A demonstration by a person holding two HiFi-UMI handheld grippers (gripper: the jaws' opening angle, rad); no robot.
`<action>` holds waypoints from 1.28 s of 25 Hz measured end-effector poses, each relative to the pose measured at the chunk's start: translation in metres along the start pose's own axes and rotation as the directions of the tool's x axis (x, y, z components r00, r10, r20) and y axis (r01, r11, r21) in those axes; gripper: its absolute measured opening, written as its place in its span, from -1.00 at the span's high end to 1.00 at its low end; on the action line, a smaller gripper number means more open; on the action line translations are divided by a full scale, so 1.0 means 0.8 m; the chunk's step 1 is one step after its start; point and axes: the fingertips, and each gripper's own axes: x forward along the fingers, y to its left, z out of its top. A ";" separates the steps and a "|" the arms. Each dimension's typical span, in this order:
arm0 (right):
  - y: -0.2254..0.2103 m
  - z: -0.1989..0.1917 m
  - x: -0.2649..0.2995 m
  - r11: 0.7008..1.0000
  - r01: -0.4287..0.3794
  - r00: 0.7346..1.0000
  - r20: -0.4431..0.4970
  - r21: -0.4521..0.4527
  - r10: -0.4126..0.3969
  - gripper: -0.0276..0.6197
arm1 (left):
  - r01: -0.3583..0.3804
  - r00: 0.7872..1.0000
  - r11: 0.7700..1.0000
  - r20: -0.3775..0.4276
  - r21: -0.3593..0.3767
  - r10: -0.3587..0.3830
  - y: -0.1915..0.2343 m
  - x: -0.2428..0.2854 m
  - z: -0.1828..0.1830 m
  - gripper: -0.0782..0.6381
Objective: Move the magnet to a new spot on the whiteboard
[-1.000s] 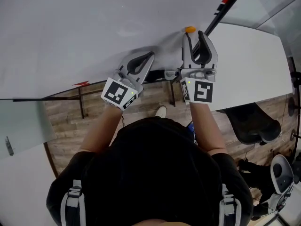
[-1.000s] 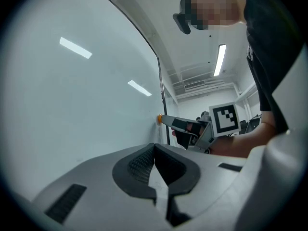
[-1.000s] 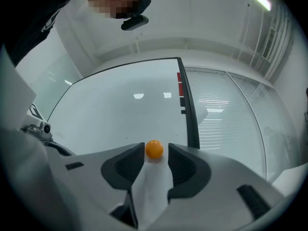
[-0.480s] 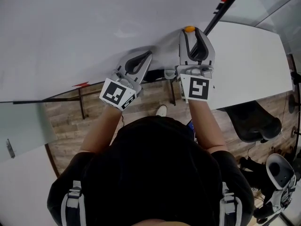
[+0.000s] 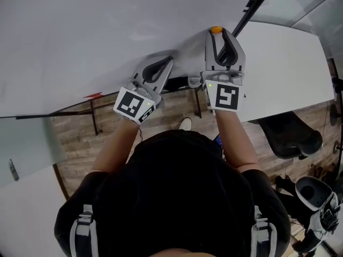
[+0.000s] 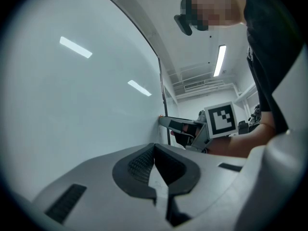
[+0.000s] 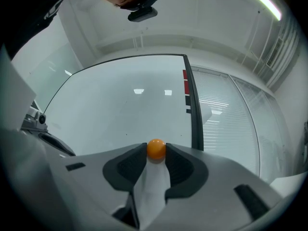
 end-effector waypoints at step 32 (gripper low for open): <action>0.107 0.036 -0.111 0.952 -0.271 0.957 -0.067 0.139 0.282 0.55 | -0.070 0.997 0.996 0.034 0.048 0.068 -0.018 -0.132 0.039 0.77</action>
